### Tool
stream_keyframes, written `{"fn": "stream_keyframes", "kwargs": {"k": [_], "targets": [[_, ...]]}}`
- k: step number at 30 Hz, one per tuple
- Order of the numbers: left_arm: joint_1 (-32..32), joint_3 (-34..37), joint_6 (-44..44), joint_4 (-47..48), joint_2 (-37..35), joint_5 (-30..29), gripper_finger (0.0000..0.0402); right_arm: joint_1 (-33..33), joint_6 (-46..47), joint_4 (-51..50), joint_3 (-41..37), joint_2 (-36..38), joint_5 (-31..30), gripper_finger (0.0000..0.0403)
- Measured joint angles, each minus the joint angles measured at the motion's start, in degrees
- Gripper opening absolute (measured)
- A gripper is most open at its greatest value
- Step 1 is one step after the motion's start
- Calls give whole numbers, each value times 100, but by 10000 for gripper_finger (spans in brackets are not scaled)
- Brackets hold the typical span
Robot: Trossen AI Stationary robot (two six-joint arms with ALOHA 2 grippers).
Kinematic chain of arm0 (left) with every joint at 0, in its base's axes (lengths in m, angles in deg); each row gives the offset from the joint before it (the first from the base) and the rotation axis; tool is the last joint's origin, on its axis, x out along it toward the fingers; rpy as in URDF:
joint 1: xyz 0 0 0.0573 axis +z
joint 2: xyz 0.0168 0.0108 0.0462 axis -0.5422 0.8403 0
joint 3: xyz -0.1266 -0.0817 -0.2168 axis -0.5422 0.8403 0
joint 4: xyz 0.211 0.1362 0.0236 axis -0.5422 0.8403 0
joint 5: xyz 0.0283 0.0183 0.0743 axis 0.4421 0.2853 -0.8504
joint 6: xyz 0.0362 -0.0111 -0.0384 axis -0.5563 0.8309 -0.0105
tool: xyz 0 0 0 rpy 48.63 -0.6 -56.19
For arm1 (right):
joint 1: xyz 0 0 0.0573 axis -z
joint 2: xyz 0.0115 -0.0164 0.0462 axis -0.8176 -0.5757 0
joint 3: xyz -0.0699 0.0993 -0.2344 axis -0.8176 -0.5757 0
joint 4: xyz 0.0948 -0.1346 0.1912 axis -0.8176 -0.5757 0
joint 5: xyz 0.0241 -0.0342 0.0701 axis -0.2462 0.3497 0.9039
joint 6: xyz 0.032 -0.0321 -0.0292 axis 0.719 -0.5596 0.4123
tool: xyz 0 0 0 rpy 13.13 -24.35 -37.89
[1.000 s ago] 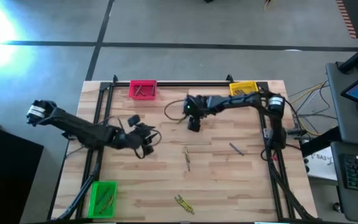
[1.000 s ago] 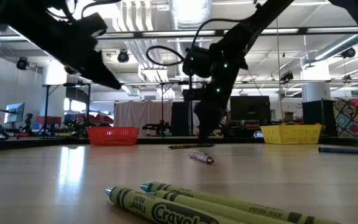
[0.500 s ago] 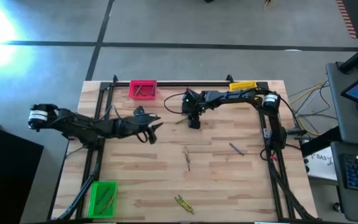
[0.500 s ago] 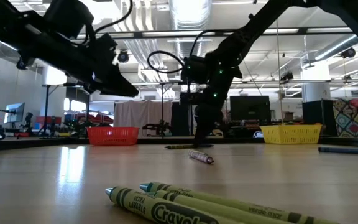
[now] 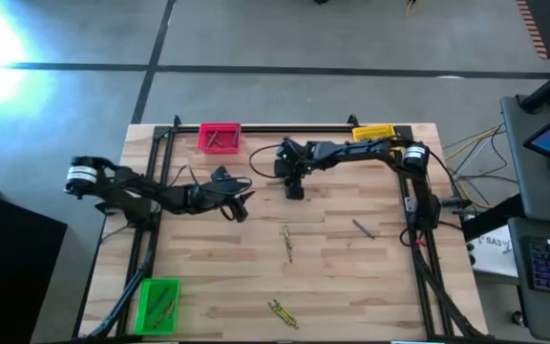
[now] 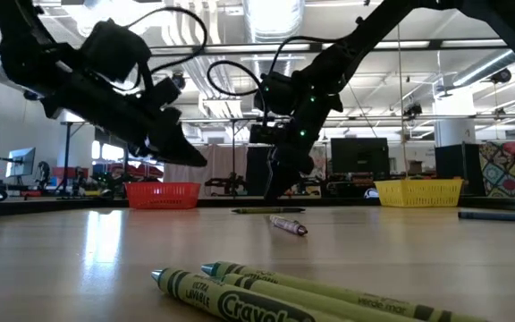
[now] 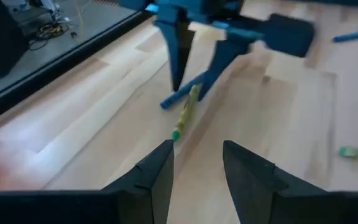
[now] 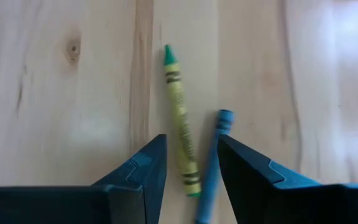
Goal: Sort crayons
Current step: Put the green crayon into the yellow bin
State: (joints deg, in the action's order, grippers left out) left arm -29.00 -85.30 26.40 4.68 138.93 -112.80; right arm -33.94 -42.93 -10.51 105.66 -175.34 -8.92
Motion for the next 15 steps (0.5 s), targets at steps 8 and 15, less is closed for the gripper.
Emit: {"fn": "stream_keyframes", "kwargs": {"k": [8, 15], "targets": [[428, -204, 22, -370, 859, 398, 116, -32, -66, 400, -7, -232, 365, 123], [696, -922, -8, -100, 1551, 546, 115, -40, 207, 388, 6, -335, 438, 96]]}}
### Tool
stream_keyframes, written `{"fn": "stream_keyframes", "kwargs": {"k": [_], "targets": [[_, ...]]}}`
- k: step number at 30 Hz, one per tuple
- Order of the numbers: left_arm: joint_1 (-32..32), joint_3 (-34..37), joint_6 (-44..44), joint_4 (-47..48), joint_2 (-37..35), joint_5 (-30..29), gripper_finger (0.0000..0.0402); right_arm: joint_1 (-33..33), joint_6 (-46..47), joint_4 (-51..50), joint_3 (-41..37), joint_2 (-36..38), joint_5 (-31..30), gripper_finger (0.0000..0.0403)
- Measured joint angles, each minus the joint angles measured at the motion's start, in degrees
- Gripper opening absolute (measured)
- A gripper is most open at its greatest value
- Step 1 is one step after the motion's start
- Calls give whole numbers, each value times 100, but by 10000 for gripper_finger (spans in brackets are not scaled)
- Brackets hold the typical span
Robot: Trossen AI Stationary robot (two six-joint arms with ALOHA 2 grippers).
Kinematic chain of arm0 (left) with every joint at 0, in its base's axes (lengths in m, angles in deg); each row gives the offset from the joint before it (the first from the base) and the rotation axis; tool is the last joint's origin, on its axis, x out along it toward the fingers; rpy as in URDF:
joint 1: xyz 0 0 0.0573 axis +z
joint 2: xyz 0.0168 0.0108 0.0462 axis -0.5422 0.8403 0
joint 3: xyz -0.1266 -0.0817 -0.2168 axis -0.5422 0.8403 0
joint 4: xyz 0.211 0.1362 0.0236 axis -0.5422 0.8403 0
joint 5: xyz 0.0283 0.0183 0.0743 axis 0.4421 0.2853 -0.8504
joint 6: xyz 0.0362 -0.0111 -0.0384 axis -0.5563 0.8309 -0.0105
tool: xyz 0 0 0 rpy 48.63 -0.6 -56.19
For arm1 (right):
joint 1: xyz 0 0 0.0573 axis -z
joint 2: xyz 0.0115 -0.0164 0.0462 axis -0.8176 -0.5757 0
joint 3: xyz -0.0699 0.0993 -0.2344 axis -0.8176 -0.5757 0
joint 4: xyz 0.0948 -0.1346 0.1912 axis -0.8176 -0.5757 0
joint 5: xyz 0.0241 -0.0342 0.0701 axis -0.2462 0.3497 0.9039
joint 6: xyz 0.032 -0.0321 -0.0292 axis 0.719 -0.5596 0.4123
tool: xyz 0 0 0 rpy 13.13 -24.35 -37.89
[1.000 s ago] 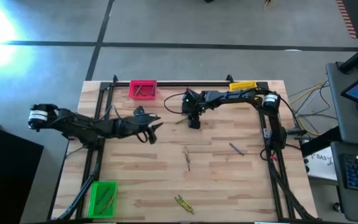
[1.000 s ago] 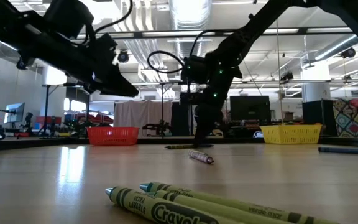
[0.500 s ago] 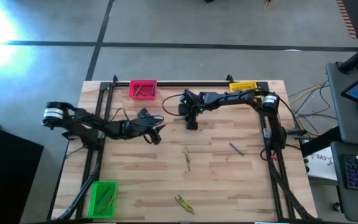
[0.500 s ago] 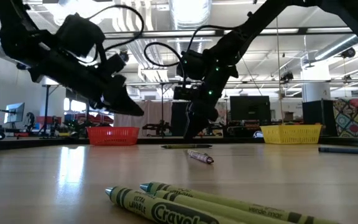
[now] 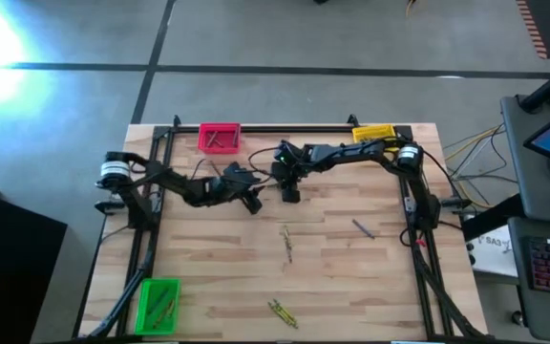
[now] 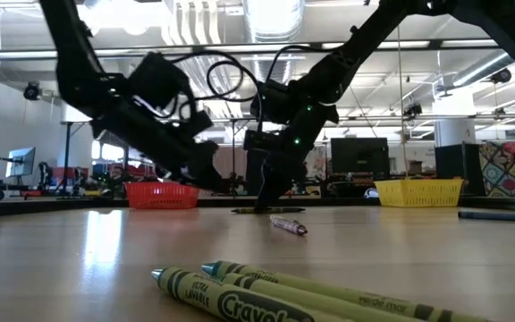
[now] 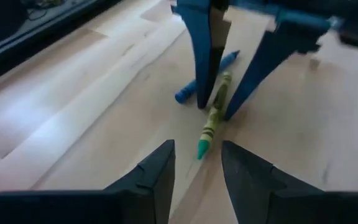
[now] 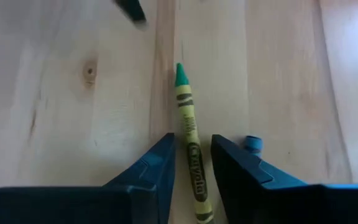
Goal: Sort crayons
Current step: Put the green crayon into the yellow bin
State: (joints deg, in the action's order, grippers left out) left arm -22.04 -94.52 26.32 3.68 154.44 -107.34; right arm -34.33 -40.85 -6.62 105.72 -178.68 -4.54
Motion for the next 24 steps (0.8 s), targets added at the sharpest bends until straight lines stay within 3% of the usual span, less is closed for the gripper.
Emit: {"fn": "stream_keyframes", "kwargs": {"k": [9, 14, 19, 24], "targets": [[116, -1080, -411, 1645, 61, 3, 87, -11, 427, -413, 1, 81, -8, 18], [354, -993, -604, 1501, -420, 8, 76, 35, 745, -719, -40, 293, 262, 16], [882, -423, -653, 883, -1054, 67, 76, 34, 804, -735, -147, 757, 478, 15], [1618, 161, -238, -54, -1654, 1576, 76, 174, 1107, -622, -310, 1302, 743, 14]]}}
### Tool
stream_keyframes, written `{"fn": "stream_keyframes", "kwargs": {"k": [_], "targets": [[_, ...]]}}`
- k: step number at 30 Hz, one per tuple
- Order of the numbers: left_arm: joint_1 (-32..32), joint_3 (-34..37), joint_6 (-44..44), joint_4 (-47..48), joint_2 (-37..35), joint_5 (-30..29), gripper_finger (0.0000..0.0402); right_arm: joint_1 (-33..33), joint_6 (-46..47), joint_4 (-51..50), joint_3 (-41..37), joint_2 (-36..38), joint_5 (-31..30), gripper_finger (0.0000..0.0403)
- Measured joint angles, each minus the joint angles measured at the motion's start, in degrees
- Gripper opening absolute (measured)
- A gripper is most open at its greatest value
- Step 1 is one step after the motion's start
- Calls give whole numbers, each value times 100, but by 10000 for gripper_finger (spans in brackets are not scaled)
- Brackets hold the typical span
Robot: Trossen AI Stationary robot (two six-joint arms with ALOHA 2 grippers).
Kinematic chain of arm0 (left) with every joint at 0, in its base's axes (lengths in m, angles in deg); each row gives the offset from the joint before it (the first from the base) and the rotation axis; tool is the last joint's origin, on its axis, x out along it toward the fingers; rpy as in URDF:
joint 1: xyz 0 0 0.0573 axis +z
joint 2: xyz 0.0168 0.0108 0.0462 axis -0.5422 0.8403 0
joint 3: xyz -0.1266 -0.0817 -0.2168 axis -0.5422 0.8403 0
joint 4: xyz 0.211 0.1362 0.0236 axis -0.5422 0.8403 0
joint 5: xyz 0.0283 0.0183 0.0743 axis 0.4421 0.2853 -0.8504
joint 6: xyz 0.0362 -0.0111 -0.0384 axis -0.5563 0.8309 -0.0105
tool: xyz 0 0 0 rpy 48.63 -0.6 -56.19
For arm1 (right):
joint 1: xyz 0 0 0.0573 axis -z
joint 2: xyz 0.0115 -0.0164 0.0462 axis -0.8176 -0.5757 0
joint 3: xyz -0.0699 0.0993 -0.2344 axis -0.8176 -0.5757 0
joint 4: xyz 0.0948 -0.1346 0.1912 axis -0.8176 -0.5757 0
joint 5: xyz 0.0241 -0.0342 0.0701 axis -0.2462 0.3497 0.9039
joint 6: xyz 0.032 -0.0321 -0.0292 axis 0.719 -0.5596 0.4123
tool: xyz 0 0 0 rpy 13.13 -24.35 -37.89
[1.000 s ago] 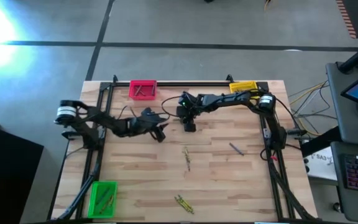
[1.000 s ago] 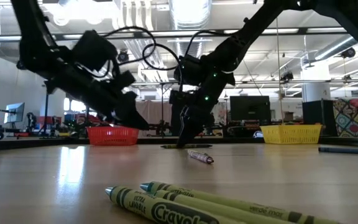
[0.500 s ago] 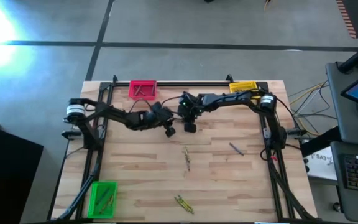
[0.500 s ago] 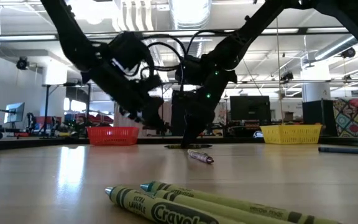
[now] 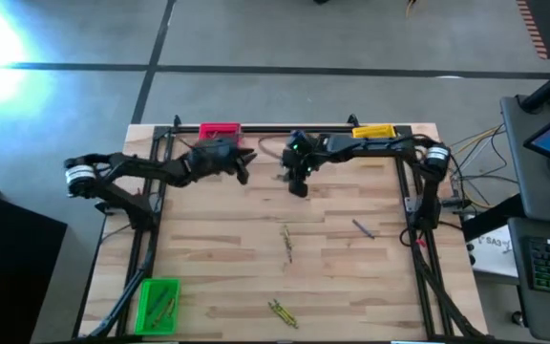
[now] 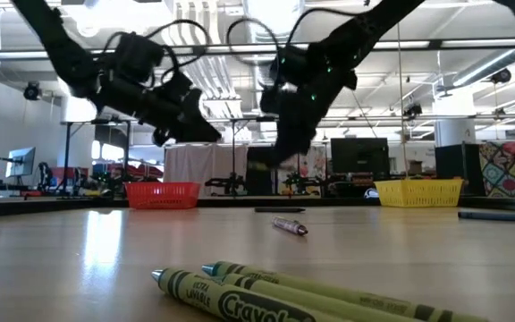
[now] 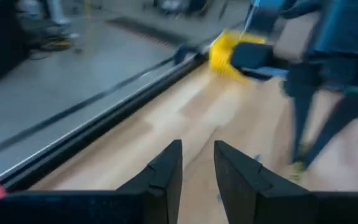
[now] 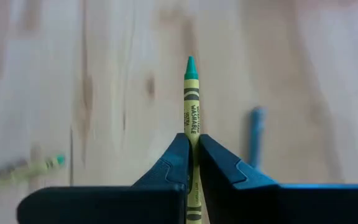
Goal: Sort crayons
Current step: Put the green crayon into the yellow bin, then put the blue crayon into the red bin
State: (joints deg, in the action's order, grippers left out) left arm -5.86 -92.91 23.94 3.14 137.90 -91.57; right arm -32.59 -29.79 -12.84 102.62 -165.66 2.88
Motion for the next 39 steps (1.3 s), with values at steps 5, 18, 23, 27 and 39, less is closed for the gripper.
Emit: {"fn": "stream_keyframes", "kwargs": {"k": [5, 18, 23, 27, 39], "targets": [[308, 437, 406, -673, -251, 187, 76, 305, 534, 126, -177, 658, -64, 14], [311, 650, 243, -298, -1390, 66, 76, 1439, 1219, -1503, -491, 1995, -3168, 13], [316, 645, -35, -234, -1357, 28, 76, 2216, 1296, -1689, -954, 2190, -3225, 13], [329, 479, 100, -161, -1099, 26, 76, 2788, 1455, -1626, -1413, 2218, -3710, 16], [331, -969, -335, 1455, -340, 39, 76, 3150, 1254, -1630, -2156, 2354, -3937, 134]]}}
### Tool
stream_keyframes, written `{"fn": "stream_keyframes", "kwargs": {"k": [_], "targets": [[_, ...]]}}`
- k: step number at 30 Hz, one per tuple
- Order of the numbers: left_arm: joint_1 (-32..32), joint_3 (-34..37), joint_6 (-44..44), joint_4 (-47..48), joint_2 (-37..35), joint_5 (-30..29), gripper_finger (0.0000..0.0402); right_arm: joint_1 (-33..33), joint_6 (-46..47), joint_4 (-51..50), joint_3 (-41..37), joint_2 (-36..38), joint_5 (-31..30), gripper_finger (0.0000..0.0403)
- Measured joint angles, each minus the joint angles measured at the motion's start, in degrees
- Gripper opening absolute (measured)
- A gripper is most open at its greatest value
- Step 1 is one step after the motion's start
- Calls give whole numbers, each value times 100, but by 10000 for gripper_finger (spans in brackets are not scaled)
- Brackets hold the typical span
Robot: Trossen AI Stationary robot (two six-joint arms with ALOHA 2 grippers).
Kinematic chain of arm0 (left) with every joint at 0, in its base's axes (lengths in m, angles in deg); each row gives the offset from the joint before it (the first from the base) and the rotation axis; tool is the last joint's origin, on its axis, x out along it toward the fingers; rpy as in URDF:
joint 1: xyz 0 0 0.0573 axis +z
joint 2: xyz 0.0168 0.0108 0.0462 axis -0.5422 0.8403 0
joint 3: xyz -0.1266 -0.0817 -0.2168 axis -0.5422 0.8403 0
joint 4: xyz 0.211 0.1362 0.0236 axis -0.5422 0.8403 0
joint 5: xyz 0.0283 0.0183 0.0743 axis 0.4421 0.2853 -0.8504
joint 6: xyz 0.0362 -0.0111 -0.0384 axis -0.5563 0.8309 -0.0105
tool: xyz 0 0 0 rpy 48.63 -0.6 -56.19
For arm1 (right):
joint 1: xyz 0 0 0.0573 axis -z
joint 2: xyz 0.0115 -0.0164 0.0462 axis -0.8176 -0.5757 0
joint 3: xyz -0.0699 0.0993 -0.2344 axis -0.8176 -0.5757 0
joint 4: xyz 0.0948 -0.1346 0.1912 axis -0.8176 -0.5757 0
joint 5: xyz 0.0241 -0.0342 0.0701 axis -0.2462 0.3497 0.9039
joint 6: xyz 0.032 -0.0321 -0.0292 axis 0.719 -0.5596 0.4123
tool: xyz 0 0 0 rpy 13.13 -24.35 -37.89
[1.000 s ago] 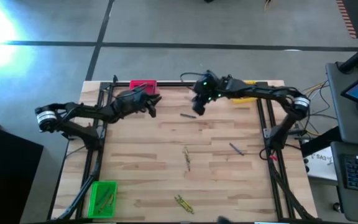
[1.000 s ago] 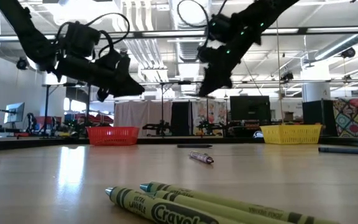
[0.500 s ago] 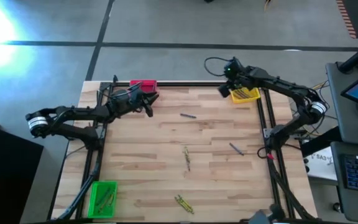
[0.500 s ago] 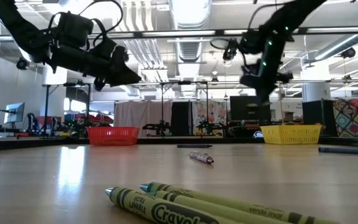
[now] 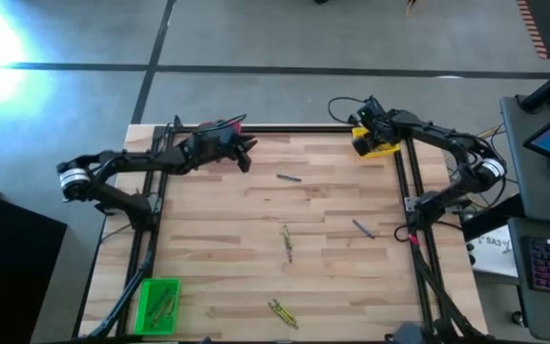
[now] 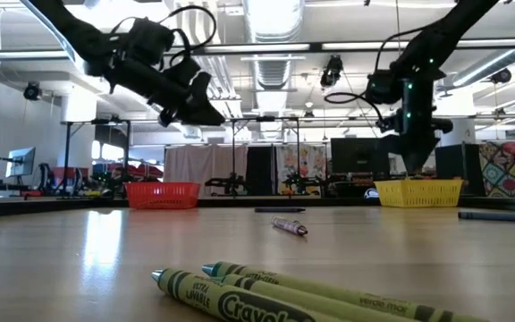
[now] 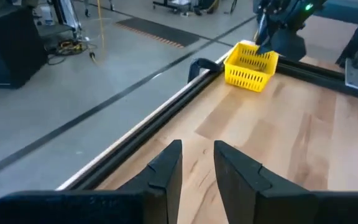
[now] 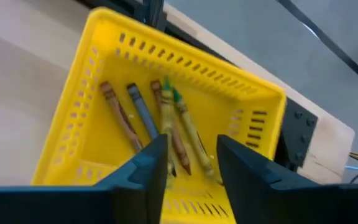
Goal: Sort crayons
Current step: Put the blue crayon into the red bin
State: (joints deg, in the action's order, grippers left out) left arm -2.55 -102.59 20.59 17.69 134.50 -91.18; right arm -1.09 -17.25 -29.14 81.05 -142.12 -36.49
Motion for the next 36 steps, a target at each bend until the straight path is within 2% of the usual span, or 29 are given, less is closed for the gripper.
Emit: {"fn": "stream_keyframes", "kwargs": {"k": [2, 6, 9, 14, 19, 22, 27, 31, 36], "targets": [[2, -120, -103, 71, 97, 232, 76, -105, 43, -237, 0, 149, 3, 145], [-7, -193, -377, 102, 271, 1116, 76, -513, 310, -593, -36, 660, 36, 148], [0, -255, -378, 84, 428, 1215, 76, -1055, 537, -712, -192, 1186, 33, 148], [-39, -412, -278, 119, 980, 1263, 76, -2452, 1630, -726, -1055, 2022, 68, 148], [-154, -690, -319, 128, 1661, 1737, 77, -4042, 3234, -764, -1889, 2445, 580, 148], [-192, -908, -307, 136, 1948, 2108, 83, -5050, 3837, -767, -2122, 2455, 447, 148], [-225, -1307, -276, 364, 2154, 2158, 95, -6282, 4699, -695, -2202, 2255, 266, 148], [-229, -1505, -312, 423, 2160, 2157, 102, -6813, 5205, -655, -2189, 1997, 373, 148], [-236, -1575, -322, 428, 2114, 2151, 106, -7268, 5628, -359, -2210, 1473, 783, 148]]}}
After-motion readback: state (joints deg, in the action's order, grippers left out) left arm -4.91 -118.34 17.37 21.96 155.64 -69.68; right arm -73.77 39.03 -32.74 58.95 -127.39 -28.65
